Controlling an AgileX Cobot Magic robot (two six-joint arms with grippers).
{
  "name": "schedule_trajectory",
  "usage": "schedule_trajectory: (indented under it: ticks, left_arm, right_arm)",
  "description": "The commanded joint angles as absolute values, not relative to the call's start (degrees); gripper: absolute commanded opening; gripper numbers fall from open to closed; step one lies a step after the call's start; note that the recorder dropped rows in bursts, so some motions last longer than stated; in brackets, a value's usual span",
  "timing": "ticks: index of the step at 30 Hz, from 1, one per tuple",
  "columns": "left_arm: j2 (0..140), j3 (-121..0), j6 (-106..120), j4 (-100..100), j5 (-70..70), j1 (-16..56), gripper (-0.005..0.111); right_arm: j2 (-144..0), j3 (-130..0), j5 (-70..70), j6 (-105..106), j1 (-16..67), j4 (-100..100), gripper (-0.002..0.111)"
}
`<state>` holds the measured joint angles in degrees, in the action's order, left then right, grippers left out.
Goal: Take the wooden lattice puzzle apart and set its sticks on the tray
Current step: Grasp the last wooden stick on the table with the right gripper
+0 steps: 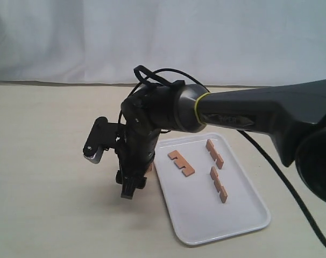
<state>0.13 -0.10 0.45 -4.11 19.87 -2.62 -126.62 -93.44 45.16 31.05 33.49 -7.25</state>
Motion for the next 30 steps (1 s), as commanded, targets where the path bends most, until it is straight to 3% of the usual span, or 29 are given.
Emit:
schedule_trajectory:
  ticks: [1,10,25,30]
  left_arm:
    - [0.00,0.00,0.40,-3.84,18.89,-2.69,0.000]
    - [0.00,0.00,0.40,-3.84,18.89,-2.69,0.000]
    - [0.00,0.00,0.40,-3.96,18.89,-2.69,0.000]
    - [0.00,0.00,0.40,-3.96,18.89,-2.69,0.000]
  right_arm:
    - [-127.54,-93.94,43.70,30.86,33.38,-10.14,0.068]
    - [-128.60,-93.94,41.62,31.92,33.38,-10.14,0.060]
    - [-130.74,-93.94,40.75,32.32,33.38,-10.15,0.006]
    - [-127.93,-93.94,42.26,32.32,33.49,-9.91,0.004]
